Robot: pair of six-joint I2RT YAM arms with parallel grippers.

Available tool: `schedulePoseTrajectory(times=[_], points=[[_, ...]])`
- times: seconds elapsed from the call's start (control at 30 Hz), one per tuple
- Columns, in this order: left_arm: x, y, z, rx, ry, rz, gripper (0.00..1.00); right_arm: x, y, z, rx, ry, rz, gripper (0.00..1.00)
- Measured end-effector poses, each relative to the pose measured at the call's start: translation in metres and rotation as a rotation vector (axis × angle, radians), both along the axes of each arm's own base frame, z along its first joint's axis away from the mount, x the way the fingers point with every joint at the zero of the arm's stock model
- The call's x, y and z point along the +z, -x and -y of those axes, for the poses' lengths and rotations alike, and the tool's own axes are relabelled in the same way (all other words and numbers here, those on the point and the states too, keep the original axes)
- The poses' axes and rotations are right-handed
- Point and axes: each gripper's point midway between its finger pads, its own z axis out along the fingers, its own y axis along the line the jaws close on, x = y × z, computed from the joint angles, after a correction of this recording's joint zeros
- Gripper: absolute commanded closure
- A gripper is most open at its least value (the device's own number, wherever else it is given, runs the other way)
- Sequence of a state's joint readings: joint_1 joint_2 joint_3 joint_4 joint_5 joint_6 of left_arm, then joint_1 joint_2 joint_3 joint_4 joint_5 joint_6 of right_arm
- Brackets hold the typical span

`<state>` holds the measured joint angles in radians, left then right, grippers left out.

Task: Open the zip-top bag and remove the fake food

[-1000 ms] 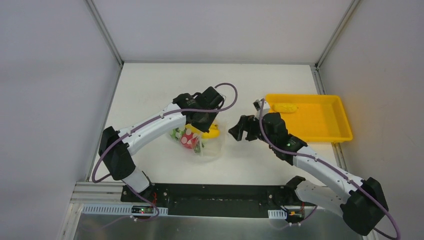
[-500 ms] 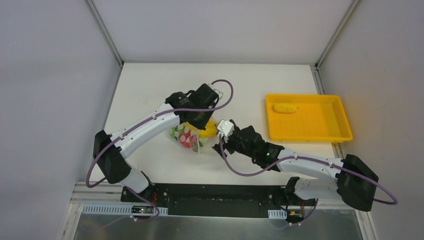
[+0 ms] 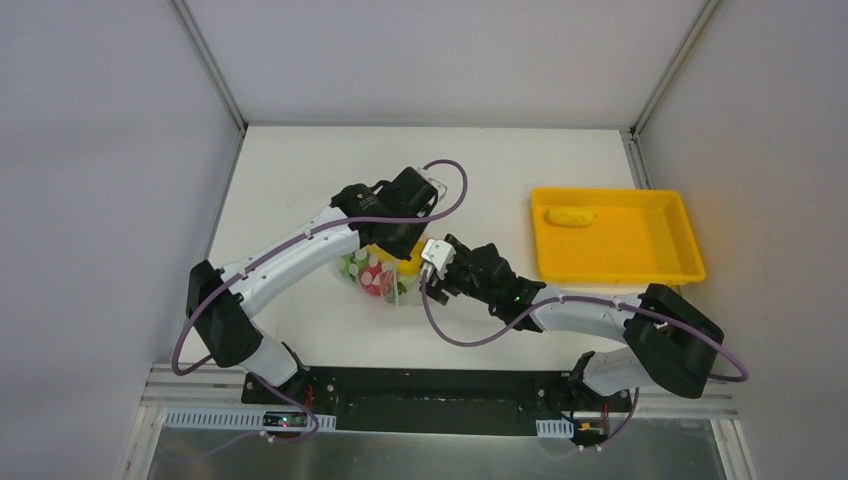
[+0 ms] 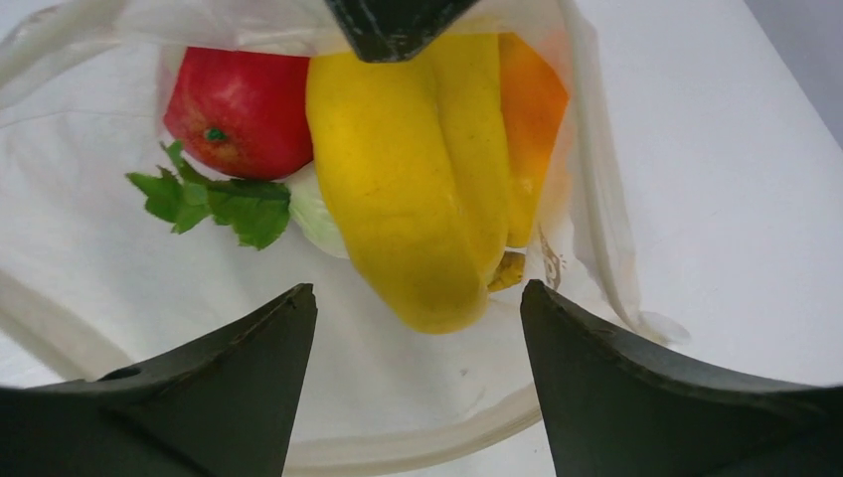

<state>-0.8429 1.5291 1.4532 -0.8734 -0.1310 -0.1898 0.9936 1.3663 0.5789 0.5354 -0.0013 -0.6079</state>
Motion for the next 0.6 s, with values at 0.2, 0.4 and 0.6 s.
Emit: schedulePoseTrajectory(times=[0.2,0.4,0.6], points=[[0.000,0.002,0.002,-0.008,0.010,-0.010,1.00,0.001,-0.018,-0.007,0.011,-0.021,0.012,0.27],[0.000,-0.001,-0.001,0.003,0.008,-0.010,1.00,-0.007,-0.020,-0.019,0.057,-0.015,0.004,0.40],[0.000,-0.002,-0.005,0.007,-0.009,-0.002,1.00,-0.014,-0.018,-0.022,0.078,-0.005,-0.011,0.61]])
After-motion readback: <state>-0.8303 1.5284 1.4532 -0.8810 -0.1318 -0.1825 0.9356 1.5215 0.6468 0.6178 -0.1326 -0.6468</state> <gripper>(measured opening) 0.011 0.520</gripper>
